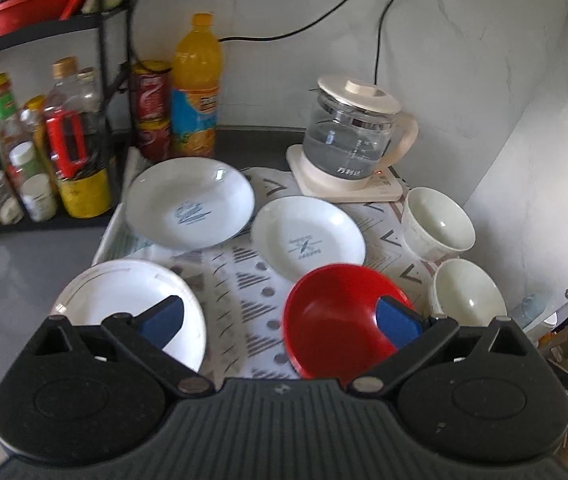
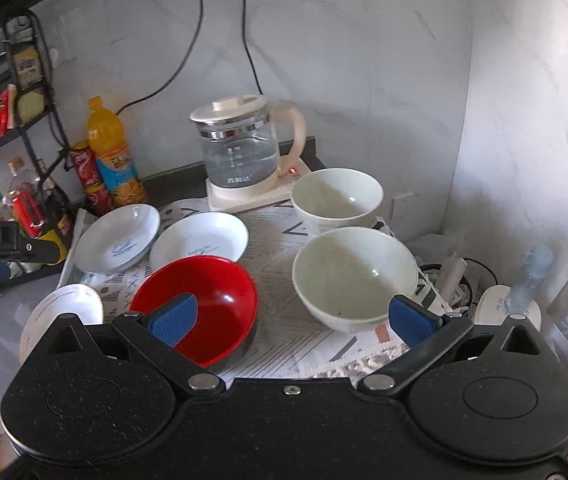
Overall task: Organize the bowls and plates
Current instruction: 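Move both grippers to the large white bowl and close them on its rim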
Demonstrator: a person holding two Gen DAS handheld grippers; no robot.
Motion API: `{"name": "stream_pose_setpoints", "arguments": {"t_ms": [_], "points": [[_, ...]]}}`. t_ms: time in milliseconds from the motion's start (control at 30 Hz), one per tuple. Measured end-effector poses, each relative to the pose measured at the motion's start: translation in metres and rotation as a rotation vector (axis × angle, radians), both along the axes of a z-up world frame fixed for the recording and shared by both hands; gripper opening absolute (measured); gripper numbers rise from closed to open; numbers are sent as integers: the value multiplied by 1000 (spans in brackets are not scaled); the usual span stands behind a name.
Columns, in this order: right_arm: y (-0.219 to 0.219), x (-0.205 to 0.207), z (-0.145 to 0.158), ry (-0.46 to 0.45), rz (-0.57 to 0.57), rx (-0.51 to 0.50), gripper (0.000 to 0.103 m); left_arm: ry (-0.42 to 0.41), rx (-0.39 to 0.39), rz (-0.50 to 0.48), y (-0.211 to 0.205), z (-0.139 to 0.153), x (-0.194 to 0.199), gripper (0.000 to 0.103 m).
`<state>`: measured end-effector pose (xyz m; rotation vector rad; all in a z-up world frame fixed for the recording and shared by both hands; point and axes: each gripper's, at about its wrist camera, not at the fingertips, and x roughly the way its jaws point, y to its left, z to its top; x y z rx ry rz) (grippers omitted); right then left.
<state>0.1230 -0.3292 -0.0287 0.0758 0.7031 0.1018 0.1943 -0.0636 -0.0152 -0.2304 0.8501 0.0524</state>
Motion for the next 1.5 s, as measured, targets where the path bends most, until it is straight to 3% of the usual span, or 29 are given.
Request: {"name": "stream_pose_setpoints", "arguments": {"t_ms": [667, 833, 1500], "points": [[-43, 89, -40, 123, -134, 1, 101, 96, -34, -148, -62, -38, 130, 99], [-56, 107, -50, 143, -181, -4, 92, 122, -46, -205, -87, -50, 156, 96], [-81, 153, -94, 239, -334, 90, 55, 265, -80, -437, -170, -105, 236, 59]]}}
